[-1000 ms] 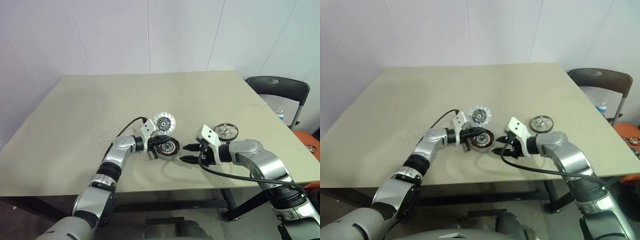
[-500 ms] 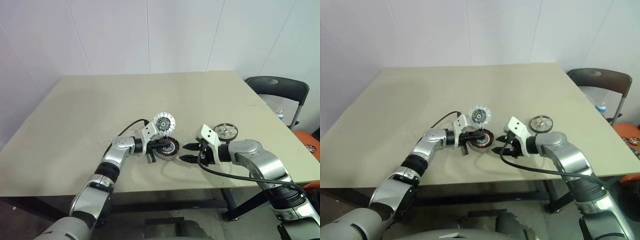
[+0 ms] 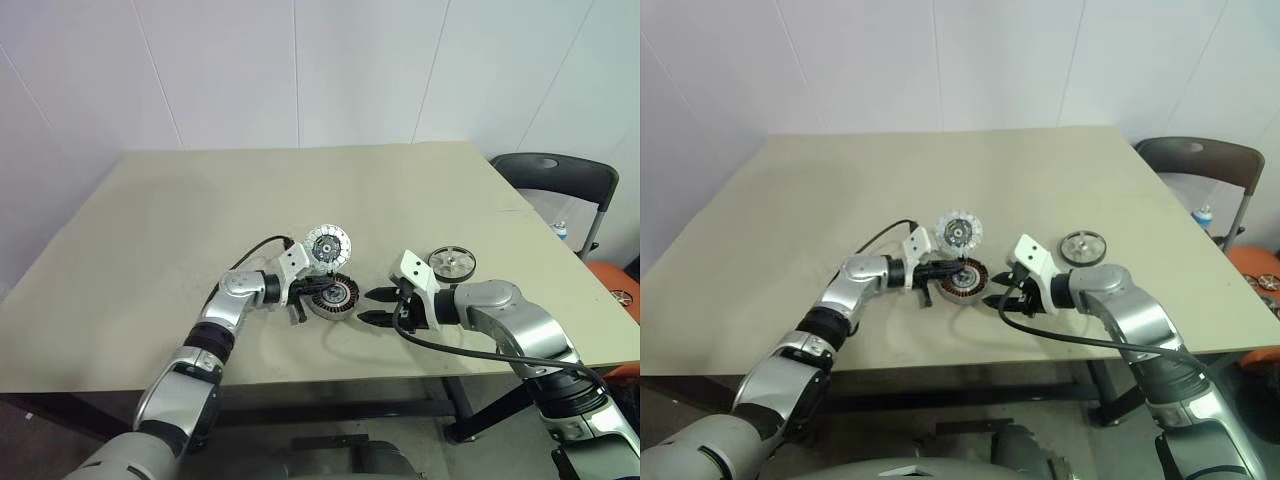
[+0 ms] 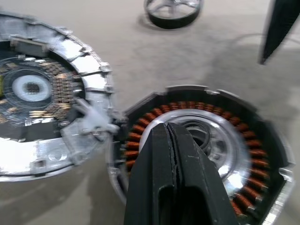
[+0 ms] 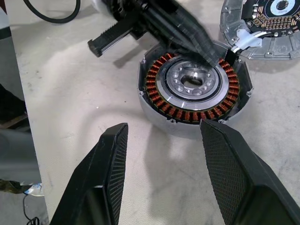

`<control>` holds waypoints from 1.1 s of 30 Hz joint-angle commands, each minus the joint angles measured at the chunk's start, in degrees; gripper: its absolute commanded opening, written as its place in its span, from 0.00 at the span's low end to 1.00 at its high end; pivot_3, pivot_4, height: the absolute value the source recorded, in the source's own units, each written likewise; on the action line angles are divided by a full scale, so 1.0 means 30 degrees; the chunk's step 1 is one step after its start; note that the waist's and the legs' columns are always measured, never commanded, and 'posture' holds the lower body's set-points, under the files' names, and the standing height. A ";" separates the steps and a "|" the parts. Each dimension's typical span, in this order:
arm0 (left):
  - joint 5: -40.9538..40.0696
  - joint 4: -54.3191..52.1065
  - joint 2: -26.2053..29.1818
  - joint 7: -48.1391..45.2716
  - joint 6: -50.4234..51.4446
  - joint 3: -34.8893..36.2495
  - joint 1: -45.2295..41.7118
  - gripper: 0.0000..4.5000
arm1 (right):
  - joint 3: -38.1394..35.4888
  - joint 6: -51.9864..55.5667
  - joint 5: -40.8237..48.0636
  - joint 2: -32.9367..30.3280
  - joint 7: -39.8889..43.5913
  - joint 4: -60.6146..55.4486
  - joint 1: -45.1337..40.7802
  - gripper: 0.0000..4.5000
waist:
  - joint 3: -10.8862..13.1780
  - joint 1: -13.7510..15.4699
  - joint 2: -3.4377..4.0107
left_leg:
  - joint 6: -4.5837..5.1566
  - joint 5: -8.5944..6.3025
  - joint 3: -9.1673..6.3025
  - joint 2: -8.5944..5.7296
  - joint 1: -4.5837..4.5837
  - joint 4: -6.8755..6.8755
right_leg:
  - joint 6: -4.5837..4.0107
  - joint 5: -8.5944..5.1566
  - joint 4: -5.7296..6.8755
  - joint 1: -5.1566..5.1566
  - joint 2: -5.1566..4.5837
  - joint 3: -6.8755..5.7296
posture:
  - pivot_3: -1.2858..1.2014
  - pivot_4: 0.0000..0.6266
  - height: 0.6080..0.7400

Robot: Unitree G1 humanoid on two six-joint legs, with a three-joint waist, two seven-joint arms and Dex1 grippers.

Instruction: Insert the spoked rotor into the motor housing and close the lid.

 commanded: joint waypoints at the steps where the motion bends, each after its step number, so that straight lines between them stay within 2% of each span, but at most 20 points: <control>1: -0.0526 -0.0309 -0.0244 -0.0007 0.0047 0.0399 -0.0758 0.01 | -0.0072 -0.0354 -0.0051 0.0143 0.0064 -0.0090 -0.0556 0.57 | 0.0001 0.0001 -0.0001 | 0.0001 0.0000 0.0001 0.0000 0.0000 -0.0001 | 0.0000 0.0000 -0.0003 -0.0009 0.0000 -0.0001 | 0.52 0.00 1.00; 13: -0.0179 -0.0507 -0.0598 -0.0975 0.0454 -0.0413 -0.0336 0.01 | 0.0016 -0.0252 -0.0053 0.0281 -0.0040 -0.0193 -0.0444 0.57 | 0.0001 0.0001 -0.0001 | 0.0006 -0.0003 0.0006 -0.0001 -0.0005 -0.0002 | 0.0001 0.0000 -0.0013 -0.0020 0.0000 -0.0002 | 0.52 0.00 1.00; 33: -0.0127 -0.2466 0.0466 -0.2913 0.2941 -0.1434 0.1005 0.01 | -0.0015 -0.0536 -0.0368 0.0226 0.0089 0.0470 -0.0591 0.57 | 0.0001 -0.0006 -0.0001 | 0.0010 -0.0005 0.0005 0.0000 -0.0005 -0.0003 | 0.0002 -0.0003 -0.0009 -0.0013 0.0001 -0.0001 | 0.52 0.00 1.00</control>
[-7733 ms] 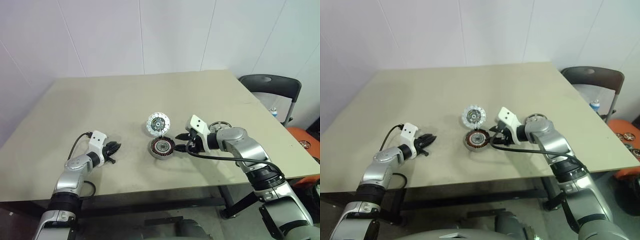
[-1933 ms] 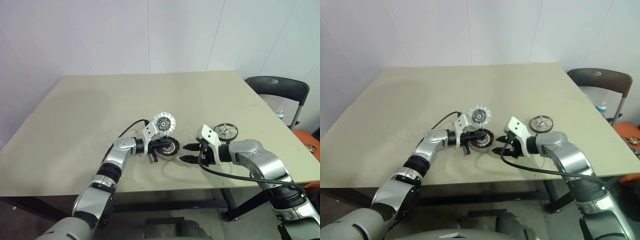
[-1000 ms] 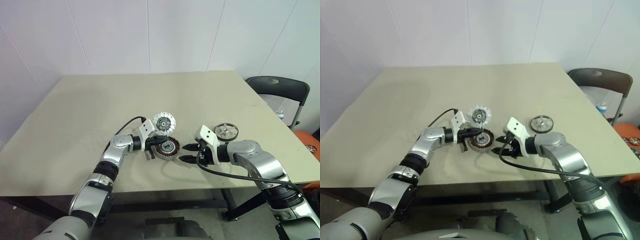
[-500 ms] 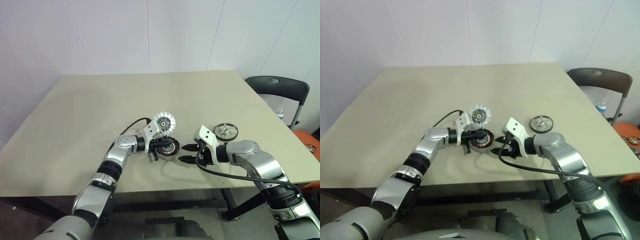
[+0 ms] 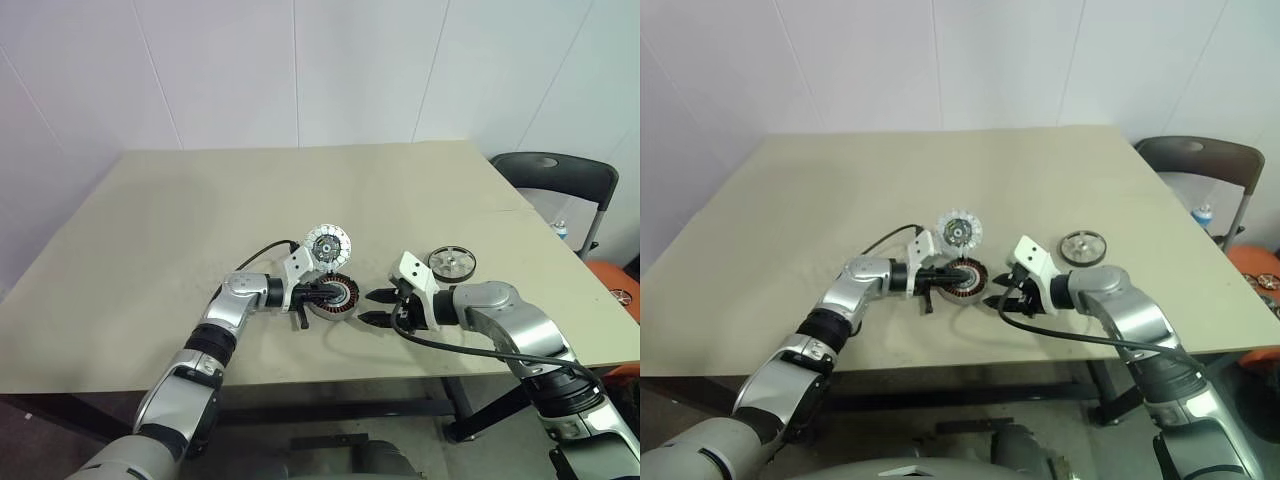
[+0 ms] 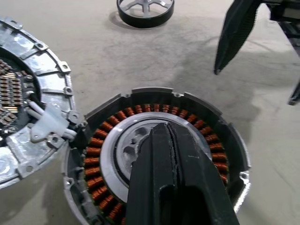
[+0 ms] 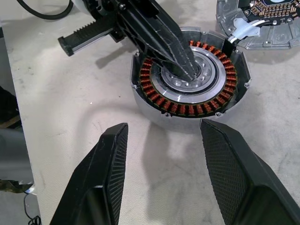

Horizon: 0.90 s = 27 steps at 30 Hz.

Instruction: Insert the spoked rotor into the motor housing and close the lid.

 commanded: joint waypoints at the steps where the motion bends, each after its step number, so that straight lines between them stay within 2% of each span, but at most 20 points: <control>1: 0.0014 -0.0650 0.0112 -0.0588 0.0732 -0.0461 0.0434 0.01 | -0.0112 -0.0424 -0.0034 0.0082 0.0118 -0.0077 -0.0561 0.57 | 0.0000 -0.0005 0.0000 | 0.0000 0.0000 0.0002 0.0000 0.0000 0.0001 | 0.0000 0.0000 0.0000 0.0000 0.0001 0.0000 | 0.52 0.00 1.00; 5: 0.0629 -0.0487 0.0162 0.0436 0.0288 -0.0615 0.0468 0.01 | -0.0082 -0.0458 -0.0110 0.0090 0.0149 0.0006 -0.0622 0.57 | 0.0000 -0.0010 0.0000 | 0.0000 0.0000 0.0001 0.0001 -0.0004 -0.0001 | 0.0001 -0.0001 0.0001 0.0008 0.0001 0.0004 | 0.52 0.00 1.00; 9: 0.2352 0.1855 0.0332 0.4019 -0.1586 -0.0786 -0.0480 0.01 | -0.0056 -0.0473 -0.0125 0.0158 0.0127 -0.0042 -0.0649 0.57 | 0.0001 0.0008 -0.0019 | -0.0001 0.0001 -0.0007 0.0002 0.0003 0.0000 | 0.0003 -0.0004 0.0004 0.0064 -0.0001 0.0006 | 0.52 0.00 1.00; 13: 0.2960 0.3263 0.0426 0.5171 -0.2154 -0.1002 -0.1015 0.01 | 0.0001 -0.0508 -0.0162 0.0193 0.0095 -0.0050 -0.0623 0.57 | -0.0004 -0.0053 -0.0020 | -0.0006 0.0004 -0.0012 0.0004 0.0058 0.0000 | 0.0089 -0.0059 0.0016 0.0133 0.0010 0.0019 | 0.52 0.00 1.00; 27: 0.1484 0.2801 -0.0260 0.3854 -0.3539 0.0041 -0.0945 0.01 | 0.0044 -0.0593 -0.0336 0.0370 0.0117 0.0221 -0.0728 0.57 | -0.0008 0.0054 -0.0016 | 0.0006 -0.0004 -0.0024 -0.0008 0.0027 -0.0005 | 0.0064 -0.0041 -0.0004 0.0012 -0.0018 0.0014 | 0.52 0.00 1.00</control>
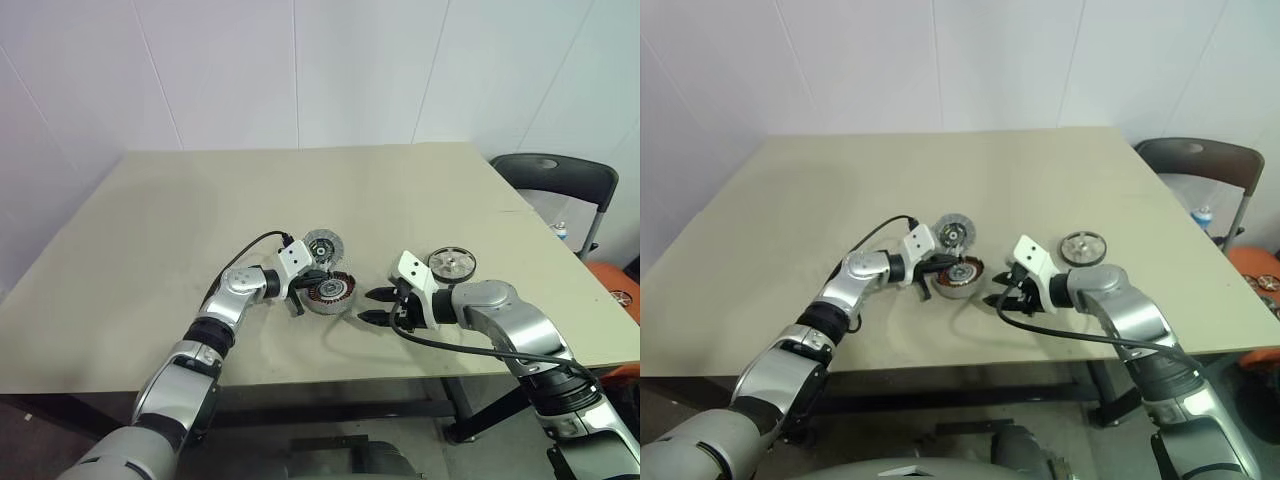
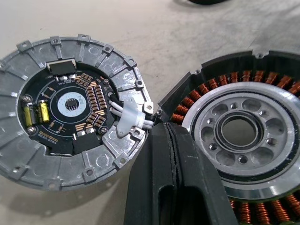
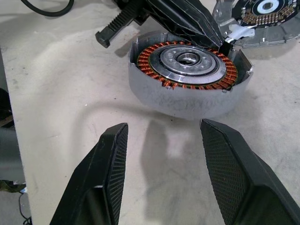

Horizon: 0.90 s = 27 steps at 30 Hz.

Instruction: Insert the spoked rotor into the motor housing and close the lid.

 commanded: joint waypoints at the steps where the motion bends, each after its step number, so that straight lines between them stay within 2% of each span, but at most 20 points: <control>1: -0.0385 -0.0195 -0.0339 -0.0610 -0.0144 0.0122 0.0222 0.01 | -0.0014 -0.0325 -0.0044 0.0193 0.0068 -0.0063 -0.0589 0.57 | 0.0000 0.0012 0.0000 | -0.0001 0.0000 -0.0004 -0.0002 -0.0012 0.0000 | 0.0000 0.0000 -0.0002 -0.0015 -0.0005 -0.0001 | 0.52 0.00 1.00; 9: -0.3081 -0.2830 -0.0761 -0.3477 0.1968 0.1124 0.0890 0.01 | 0.0093 -0.0559 -0.0173 0.0378 0.0199 0.0366 -0.0688 0.57 | 0.0010 -0.0045 0.0000 | 0.0046 -0.0026 0.0001 -0.0004 -0.0035 -0.0002 | 0.0000 0.0000 -0.0030 -0.0028 -0.0001 -0.0001 | 0.52 0.00 1.00; 27: -0.1451 -0.2712 -0.0118 -0.2805 0.2308 0.0077 0.1201 0.01 | 0.0111 -0.0618 -0.0218 0.0351 0.0170 0.0316 -0.0885 0.57 | 0.0010 -0.0034 0.0001 | 0.0045 -0.0026 -0.0005 -0.0003 -0.0028 -0.0003 | -0.0001 0.0000 -0.0025 -0.0029 0.0000 0.0001 | 0.52 0.00 1.00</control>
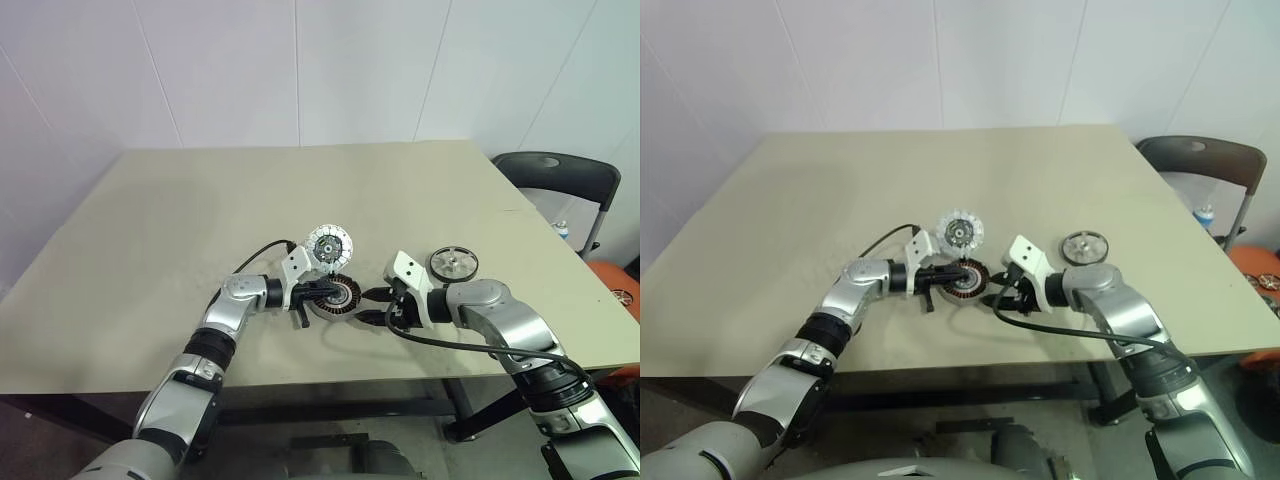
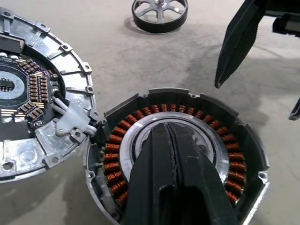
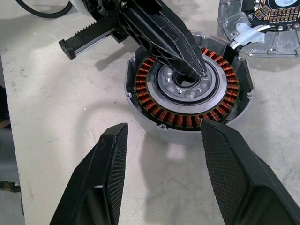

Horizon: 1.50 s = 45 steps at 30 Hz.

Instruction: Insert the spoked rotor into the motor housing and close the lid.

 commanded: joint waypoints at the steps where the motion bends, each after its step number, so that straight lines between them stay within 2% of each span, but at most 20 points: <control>1: 0.0319 0.0027 0.0055 0.0065 0.0191 -0.0267 -0.0169 0.01 | -0.0230 -0.0234 -0.0057 -0.0003 -0.0007 -0.0320 -0.0541 0.57 | 0.0000 0.0001 0.0000 | -0.0001 0.0000 0.0001 0.0000 0.0000 0.0001 | -0.0001 0.0000 0.0002 0.0000 0.0000 0.0000 | 0.52 0.00 1.00; 10: 0.1076 -0.1273 0.0972 -0.1979 0.2633 -0.2142 0.1100 0.01 | -0.0255 -0.0247 -0.0054 0.0041 -0.0109 -0.0355 -0.0544 0.57 | -0.0007 -0.0018 0.0004 | 0.0003 -0.0002 0.0011 0.0000 0.0004 0.0000 | 0.0001 -0.0002 0.0007 0.0049 0.0002 0.0001 | 0.52 0.00 1.00; 17: 0.1895 0.0674 0.0370 0.3021 -0.0812 -0.1110 -0.0155 0.01 | -0.0190 -0.0270 -0.0083 0.0089 -0.0134 -0.0323 -0.0521 0.57 | -0.0011 0.0096 0.0001 | -0.0015 0.0009 -0.0008 0.0002 0.0048 0.0005 | 0.0013 -0.0014 0.0032 0.0153 0.0001 0.0010 | 0.52 0.00 1.00; 19: 0.1780 0.1226 0.0198 0.3553 -0.1359 -0.0857 -0.0541 0.01 | -0.0162 -0.0279 -0.0104 0.0103 -0.0129 -0.0309 -0.0520 0.57 | -0.0011 0.0016 0.0000 | -0.0027 0.0016 -0.0013 0.0000 0.0056 0.0012 | 0.0073 -0.0053 0.0032 0.0165 0.0001 0.0009 | 0.52 0.00 1.00; 26: 0.1774 0.1912 0.0117 0.2913 -0.1719 -0.0940 -0.0502 0.01 | -0.0213 -0.0332 -0.0258 0.0153 -0.0105 -0.0285 -0.0485 0.57 | -0.0011 -0.0012 0.0002 | -0.0030 0.0017 -0.0003 0.0003 0.0027 -0.0004 | 0.0013 -0.0008 0.0032 0.0064 0.0009 0.0011 | 0.52 0.00 1.00; 36: 0.0149 0.0041 -0.0261 0.0755 -0.0968 -0.0355 0.0170 0.01 | -0.0137 -0.0416 -0.0410 0.0215 -0.0007 -0.0043 -0.0442 0.57 | -0.0009 0.0056 0.0002 | -0.0013 0.0008 -0.0004 -0.0001 0.0021 -0.0002 | 0.0019 -0.0013 0.0013 0.0047 -0.0002 0.0005 | 0.52 0.00 1.00; 45: 0.0597 -0.0331 -0.0217 0.0377 -0.0281 -0.0852 0.0686 0.01 | -0.0150 -0.0278 -0.0426 0.0207 -0.0017 -0.0249 -0.0301 0.57 | -0.0010 0.0017 0.0003 | 0.0003 -0.0001 -0.0011 -0.0009 0.0018 -0.0002 | 0.0018 -0.0012 -0.0019 0.0038 -0.0011 0.0000 | 0.52 0.00 1.00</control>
